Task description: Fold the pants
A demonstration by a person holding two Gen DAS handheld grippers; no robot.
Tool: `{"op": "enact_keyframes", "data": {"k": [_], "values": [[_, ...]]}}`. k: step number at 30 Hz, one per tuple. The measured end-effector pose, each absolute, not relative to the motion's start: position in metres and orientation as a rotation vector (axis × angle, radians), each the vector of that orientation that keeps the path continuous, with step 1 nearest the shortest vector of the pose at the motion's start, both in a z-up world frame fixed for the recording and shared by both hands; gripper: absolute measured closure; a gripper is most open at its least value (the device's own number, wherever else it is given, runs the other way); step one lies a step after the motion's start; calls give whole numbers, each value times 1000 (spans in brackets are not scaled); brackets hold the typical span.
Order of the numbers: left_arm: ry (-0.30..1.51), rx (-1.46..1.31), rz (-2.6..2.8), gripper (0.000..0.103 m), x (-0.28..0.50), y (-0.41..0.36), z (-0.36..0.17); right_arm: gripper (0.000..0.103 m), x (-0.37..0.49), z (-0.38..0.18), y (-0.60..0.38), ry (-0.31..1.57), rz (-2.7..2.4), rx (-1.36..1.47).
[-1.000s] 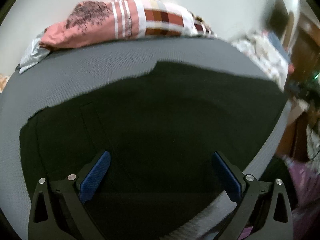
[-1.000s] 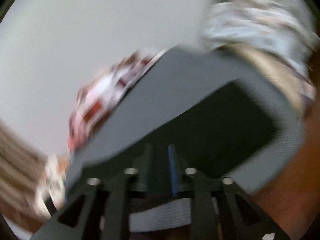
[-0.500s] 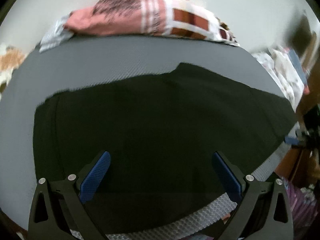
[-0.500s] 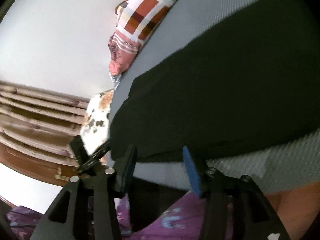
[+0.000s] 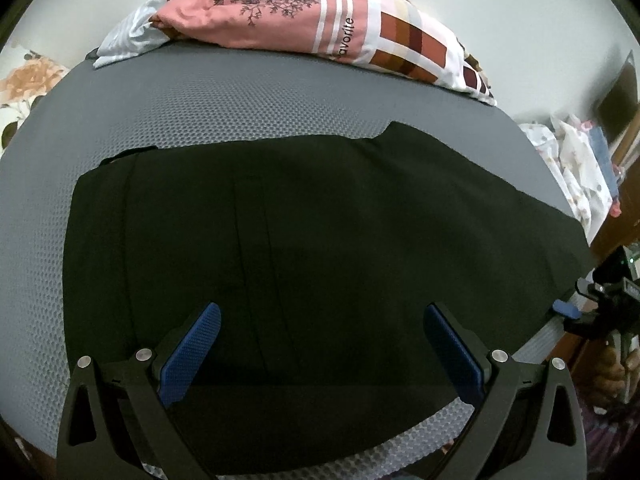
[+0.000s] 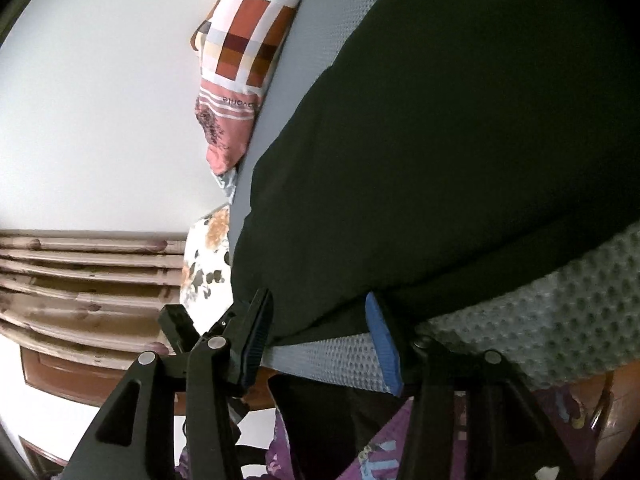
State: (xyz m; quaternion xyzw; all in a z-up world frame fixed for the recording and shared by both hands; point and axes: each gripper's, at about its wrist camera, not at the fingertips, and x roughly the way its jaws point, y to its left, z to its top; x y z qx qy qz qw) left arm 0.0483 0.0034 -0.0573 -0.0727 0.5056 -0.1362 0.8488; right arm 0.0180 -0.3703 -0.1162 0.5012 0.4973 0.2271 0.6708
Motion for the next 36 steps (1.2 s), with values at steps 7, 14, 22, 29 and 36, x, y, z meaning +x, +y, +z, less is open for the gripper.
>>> {"op": "enact_keyframes", "data": {"k": [7, 14, 22, 29, 36], "values": [[1066, -148, -285, 2, 48, 4, -59, 60, 35, -116, -349, 1115, 466, 1116], [1066, -103, -281, 2, 47, 1, -61, 98, 32, -122, -343, 1195, 435, 1087], [1069, -106, -269, 2, 49, 5, -62, 100, 25, -149, -348, 1263, 455, 1235], [1067, -43, -261, 2, 47, 0, -65, 87, 28, -146, -353, 1232, 491, 1254], [1073, 8, -256, 2, 44, -2, -68, 74, 24, -137, -395, 1199, 425, 1264]]}}
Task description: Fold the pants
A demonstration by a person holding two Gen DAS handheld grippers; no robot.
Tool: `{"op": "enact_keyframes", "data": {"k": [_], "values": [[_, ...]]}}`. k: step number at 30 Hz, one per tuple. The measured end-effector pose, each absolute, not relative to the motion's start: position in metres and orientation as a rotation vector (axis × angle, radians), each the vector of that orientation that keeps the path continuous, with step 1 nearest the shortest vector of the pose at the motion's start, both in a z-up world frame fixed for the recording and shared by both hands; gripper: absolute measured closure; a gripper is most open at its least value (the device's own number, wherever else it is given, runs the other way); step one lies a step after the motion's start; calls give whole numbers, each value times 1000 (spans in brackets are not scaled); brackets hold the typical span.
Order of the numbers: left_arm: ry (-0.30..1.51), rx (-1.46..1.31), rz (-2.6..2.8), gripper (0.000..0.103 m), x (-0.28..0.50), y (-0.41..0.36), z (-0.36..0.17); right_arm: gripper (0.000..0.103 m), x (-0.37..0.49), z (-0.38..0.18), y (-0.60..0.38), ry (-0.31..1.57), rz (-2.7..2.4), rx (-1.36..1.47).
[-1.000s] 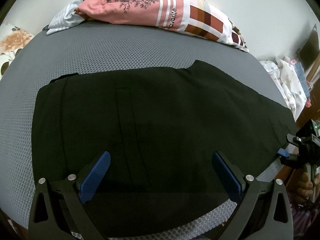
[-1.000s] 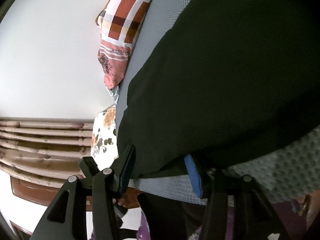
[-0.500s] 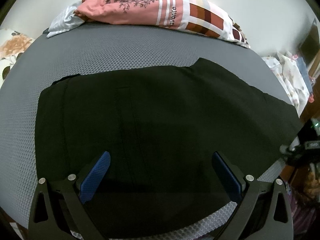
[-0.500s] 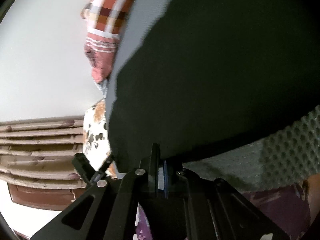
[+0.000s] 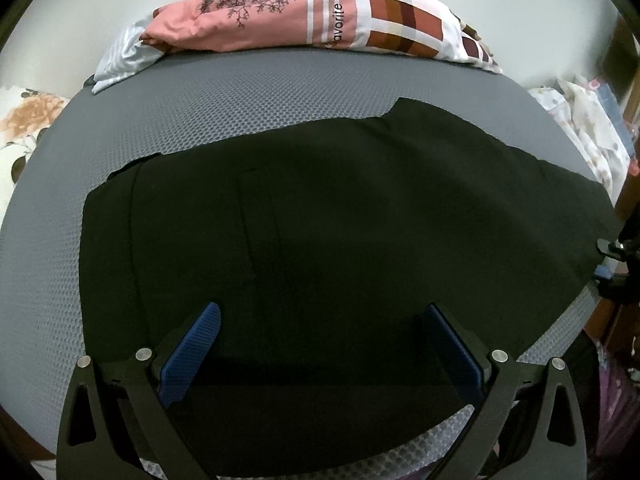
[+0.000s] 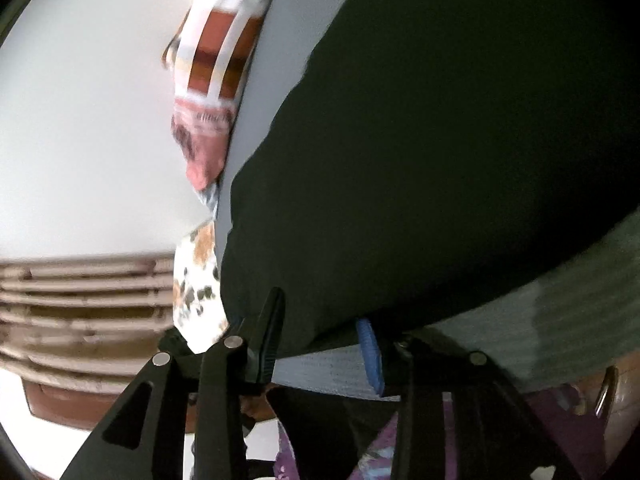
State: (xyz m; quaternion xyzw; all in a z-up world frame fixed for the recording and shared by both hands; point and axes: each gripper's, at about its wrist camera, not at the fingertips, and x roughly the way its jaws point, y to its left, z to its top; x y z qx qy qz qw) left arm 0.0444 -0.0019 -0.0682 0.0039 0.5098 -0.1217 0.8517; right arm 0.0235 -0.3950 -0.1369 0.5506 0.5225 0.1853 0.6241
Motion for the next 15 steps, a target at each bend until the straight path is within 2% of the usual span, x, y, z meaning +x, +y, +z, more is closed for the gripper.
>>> {"op": "enact_keyframes", "data": {"k": [1, 2, 3, 5, 9, 15], "values": [[1074, 1, -257, 2, 45, -1, -68, 70, 21, -138, -399, 1232, 453, 1283], [1075, -8, -256, 2, 45, 1, -67, 62, 18, -137, -401, 1262, 477, 1281], [1076, -16, -255, 2, 45, 2, -67, 60, 15, -130, -404, 1288, 497, 1246], [1076, -25, -255, 2, 45, 3, -67, 59, 13, -103, -407, 1266, 510, 1112], [1082, 7, -248, 2, 45, -1, -68, 59, 41, -42, -397, 1106, 499, 774], [1082, 26, -244, 2, 43, -1, -70, 62, 112, -53, -314, 1136, 560, 452]]}}
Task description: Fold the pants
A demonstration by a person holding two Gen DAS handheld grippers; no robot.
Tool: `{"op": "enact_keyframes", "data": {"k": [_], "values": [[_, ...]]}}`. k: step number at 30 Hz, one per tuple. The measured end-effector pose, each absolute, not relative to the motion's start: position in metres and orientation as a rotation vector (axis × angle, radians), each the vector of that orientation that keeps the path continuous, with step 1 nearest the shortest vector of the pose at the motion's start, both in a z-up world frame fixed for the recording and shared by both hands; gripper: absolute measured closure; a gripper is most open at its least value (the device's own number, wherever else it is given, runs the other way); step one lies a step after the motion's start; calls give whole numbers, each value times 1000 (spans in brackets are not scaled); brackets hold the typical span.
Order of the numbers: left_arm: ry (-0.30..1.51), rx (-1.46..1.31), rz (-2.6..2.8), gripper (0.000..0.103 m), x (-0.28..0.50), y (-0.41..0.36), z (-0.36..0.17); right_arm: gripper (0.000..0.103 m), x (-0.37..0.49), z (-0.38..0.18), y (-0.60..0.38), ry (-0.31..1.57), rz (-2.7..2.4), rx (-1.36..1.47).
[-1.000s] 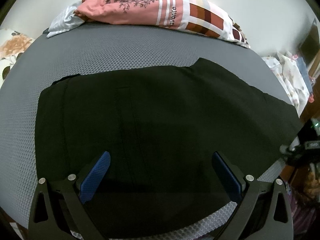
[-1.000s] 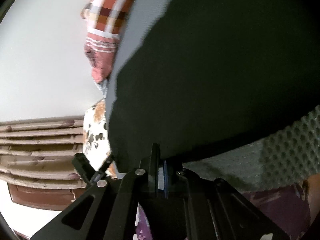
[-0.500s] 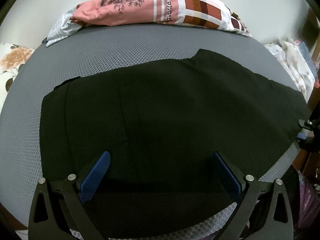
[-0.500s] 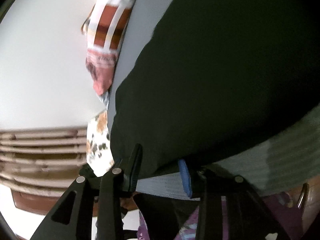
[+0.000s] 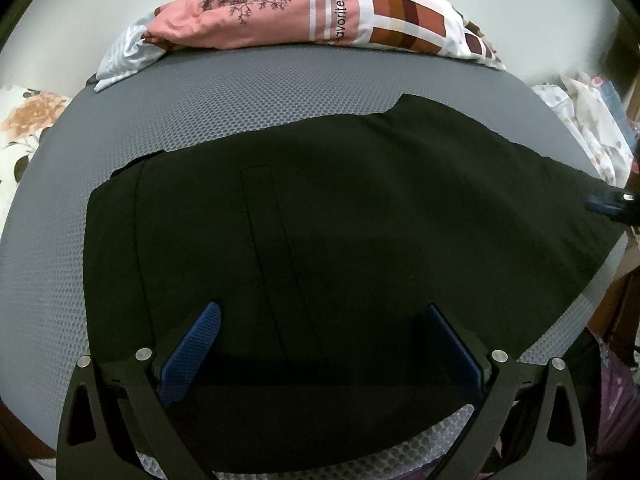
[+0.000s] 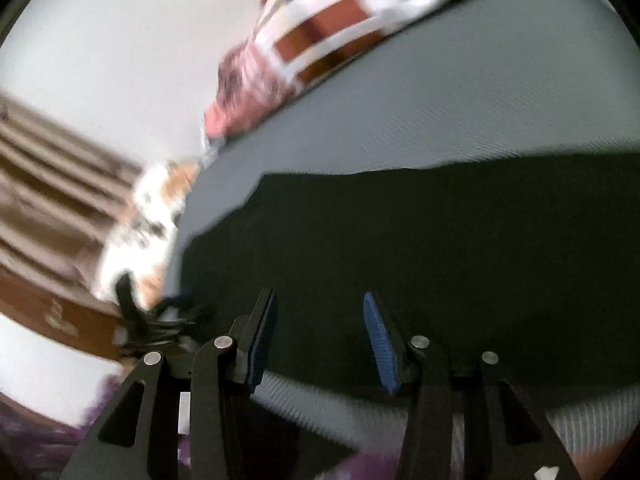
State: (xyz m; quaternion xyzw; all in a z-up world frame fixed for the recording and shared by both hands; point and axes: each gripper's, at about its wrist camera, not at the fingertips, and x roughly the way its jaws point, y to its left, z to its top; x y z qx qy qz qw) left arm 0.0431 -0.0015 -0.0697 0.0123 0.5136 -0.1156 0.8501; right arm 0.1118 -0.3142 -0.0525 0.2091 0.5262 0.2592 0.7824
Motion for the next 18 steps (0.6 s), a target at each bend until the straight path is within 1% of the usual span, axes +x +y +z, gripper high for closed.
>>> {"op": "enact_keyframes", "data": {"k": [2, 4, 5, 6, 7, 9, 11, 16, 18], "values": [[1079, 27, -244, 2, 43, -1, -70, 71, 126, -61, -298, 1160, 564, 356], [1078, 26, -245, 2, 43, -1, -70, 70, 141, -72, -297, 1191, 511, 279], [1076, 26, -246, 2, 43, -1, -70, 77, 148, -73, -303, 1187, 500, 275], [1075, 27, -247, 2, 42, -1, -70, 81, 152, -74, -310, 1185, 484, 273], [1073, 29, -248, 2, 42, -1, -71, 86, 157, -73, -321, 1178, 447, 262], [1071, 33, -249, 1, 41, -1, -71, 88, 164, -73, -352, 1157, 385, 284], [1071, 33, -250, 1, 41, -1, -72, 103, 168, -75, -388, 1147, 327, 330], [1072, 36, -244, 1, 41, -2, -73, 103, 158, -69, -463, 1102, 55, 303], [1073, 38, -239, 1, 42, -3, -73, 91, 141, -62, -475, 1063, 54, 347]]}}
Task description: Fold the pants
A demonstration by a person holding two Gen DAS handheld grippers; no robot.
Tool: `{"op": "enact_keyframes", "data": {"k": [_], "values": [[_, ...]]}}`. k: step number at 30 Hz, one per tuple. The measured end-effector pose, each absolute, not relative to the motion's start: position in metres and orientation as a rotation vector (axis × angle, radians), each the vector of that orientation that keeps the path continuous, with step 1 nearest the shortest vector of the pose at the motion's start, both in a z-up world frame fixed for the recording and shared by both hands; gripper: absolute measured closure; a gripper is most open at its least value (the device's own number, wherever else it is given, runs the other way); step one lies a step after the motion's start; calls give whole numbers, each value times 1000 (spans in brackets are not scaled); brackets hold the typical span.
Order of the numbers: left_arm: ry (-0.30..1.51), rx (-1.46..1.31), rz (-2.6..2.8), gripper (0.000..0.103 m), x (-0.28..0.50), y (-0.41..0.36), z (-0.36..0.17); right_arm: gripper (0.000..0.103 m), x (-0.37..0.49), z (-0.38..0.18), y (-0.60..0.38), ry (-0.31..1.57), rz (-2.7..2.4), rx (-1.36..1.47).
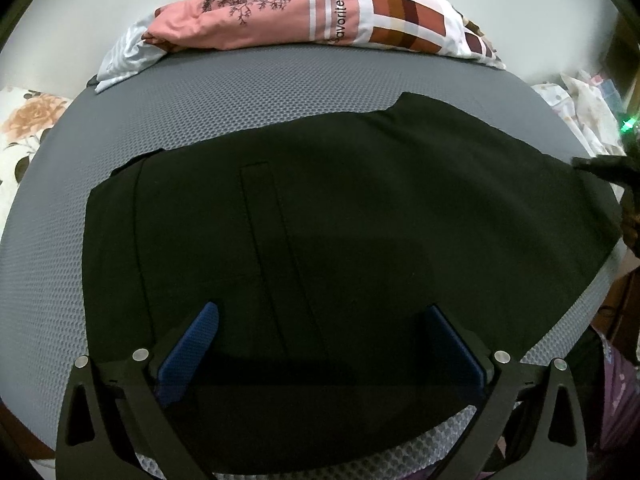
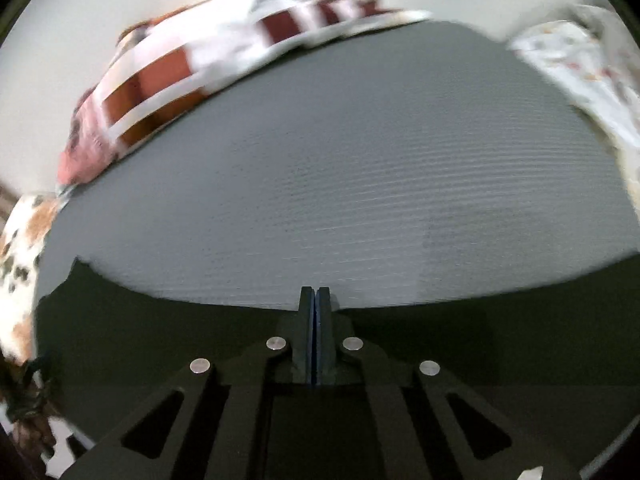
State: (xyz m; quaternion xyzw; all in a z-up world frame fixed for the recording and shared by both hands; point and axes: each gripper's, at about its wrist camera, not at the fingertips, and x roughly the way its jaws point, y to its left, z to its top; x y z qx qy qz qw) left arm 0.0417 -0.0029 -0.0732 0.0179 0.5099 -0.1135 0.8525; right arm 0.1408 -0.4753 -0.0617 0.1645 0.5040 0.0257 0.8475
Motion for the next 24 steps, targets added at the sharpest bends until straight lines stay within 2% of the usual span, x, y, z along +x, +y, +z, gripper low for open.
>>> {"op": "enact_keyframes", "data": {"k": [7, 8, 11, 13, 14, 16, 17, 21, 24], "values": [[1073, 44, -238, 1, 43, -4, -74, 91, 61, -67, -423, 1114, 286, 329], [1072, 45, -238, 1, 42, -4, -74, 96, 50, -72, -425, 1125, 273, 307], [1066, 58, -243, 1, 41, -4, -75, 98, 23, -71, -452, 1110, 224, 321], [1065, 66, -243, 0, 41, -5, -75, 98, 6, -71, -495, 1080, 149, 438], [1065, 69, -241, 0, 40, -5, -76, 102, -3, -73, -518, 1067, 122, 518], [1065, 72, -241, 0, 40, -5, -76, 103, -20, -76, -565, 1020, 43, 681], [1065, 73, -240, 0, 40, -5, -76, 91, -25, -76, -577, 1001, -32, 688], [1065, 78, -242, 0, 40, -5, -77, 86, -69, -78, -644, 855, -143, 932], [1066, 75, -241, 0, 39, -5, -77, 79, -80, -79, -658, 763, -78, 1057]]}}
